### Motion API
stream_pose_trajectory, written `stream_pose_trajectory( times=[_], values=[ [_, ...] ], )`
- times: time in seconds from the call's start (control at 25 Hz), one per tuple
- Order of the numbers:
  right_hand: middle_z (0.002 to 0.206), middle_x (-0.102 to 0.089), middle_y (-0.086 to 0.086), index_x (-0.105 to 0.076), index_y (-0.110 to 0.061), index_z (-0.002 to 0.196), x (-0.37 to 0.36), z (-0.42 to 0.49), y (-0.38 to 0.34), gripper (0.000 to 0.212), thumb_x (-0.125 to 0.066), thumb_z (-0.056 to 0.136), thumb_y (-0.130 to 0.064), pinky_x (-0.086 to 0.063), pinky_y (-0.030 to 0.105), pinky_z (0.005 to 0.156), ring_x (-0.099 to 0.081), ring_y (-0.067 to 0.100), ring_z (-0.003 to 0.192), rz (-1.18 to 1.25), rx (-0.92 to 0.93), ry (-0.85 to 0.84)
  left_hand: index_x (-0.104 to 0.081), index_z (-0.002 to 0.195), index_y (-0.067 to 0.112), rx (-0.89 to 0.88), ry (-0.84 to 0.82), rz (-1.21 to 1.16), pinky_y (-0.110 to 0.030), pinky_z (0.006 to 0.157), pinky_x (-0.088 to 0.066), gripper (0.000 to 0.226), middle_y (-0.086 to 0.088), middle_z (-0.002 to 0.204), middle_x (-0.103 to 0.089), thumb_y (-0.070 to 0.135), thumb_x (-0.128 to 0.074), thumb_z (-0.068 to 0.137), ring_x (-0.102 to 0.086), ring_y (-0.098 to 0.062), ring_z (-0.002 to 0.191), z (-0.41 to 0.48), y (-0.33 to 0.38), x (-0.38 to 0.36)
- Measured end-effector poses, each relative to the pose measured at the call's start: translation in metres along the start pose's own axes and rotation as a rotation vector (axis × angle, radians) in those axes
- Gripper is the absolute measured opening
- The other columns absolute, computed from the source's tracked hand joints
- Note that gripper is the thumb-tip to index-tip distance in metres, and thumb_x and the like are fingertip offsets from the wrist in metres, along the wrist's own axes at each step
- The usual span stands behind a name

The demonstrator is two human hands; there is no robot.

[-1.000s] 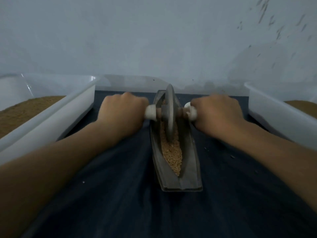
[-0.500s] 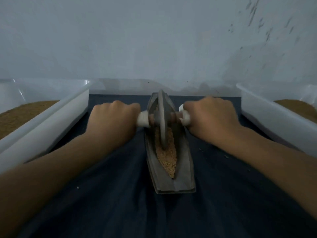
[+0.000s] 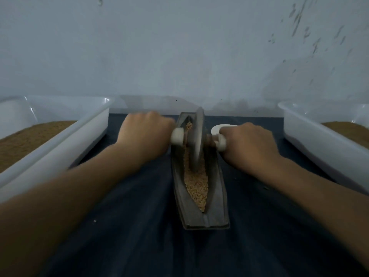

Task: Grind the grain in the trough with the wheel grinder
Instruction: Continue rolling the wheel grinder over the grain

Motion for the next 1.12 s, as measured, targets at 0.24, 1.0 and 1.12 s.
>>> stream_pose_trajectory(
  times=[0.24, 1.0, 1.12],
  values=[
    [0.056, -0.026, -0.012, -0.045, -0.029, 0.069, 0.002, 0.008, -0.006, 0.022, -0.065, 0.071, -0.037, -0.019, 0.021, 0.047, -0.024, 0.012, 0.045, -0.046, 0.030, 0.007, -0.053, 0.076, 0.026, 0.083, 0.077, 0.024, -0.024, 0.045, -0.019, 0.014, 0.004, 0.055, -0.036, 0.028, -0.068, 0.073, -0.035, -0.022, 0.043, -0.016, -0.001, -0.009],
    [0.058, -0.034, -0.011, -0.045, -0.029, 0.068, 0.013, -0.004, -0.004, 0.025, -0.070, 0.067, -0.033, -0.022, 0.022, 0.047, -0.040, 0.015, 0.048, -0.020, 0.058, -0.064, -0.046, 0.076, 0.026, 0.044, 0.110, 0.003, -0.024, 0.046, -0.017, 0.019, 0.000, 0.056, -0.042, 0.030, -0.065, 0.076, -0.041, -0.026, 0.044, -0.022, 0.004, -0.004],
    [0.052, -0.014, -0.015, -0.039, -0.031, 0.059, 0.025, -0.017, 0.001, 0.028, -0.063, 0.049, -0.042, -0.007, 0.014, 0.050, -0.007, 0.003, 0.044, -0.025, 0.128, 0.086, -0.041, 0.071, 0.029, -0.003, 0.161, -0.028, -0.018, 0.049, -0.007, 0.019, 0.007, 0.050, -0.032, 0.036, -0.059, 0.067, -0.022, -0.020, 0.038, -0.038, -0.002, -0.005]
  ],
)
Point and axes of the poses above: each hand's wrist, its own z-axis towards the middle knuckle, its own x-axis out of the back of the hand, y = z × x, the point moved 3 cm from there along z, towards the middle knuckle
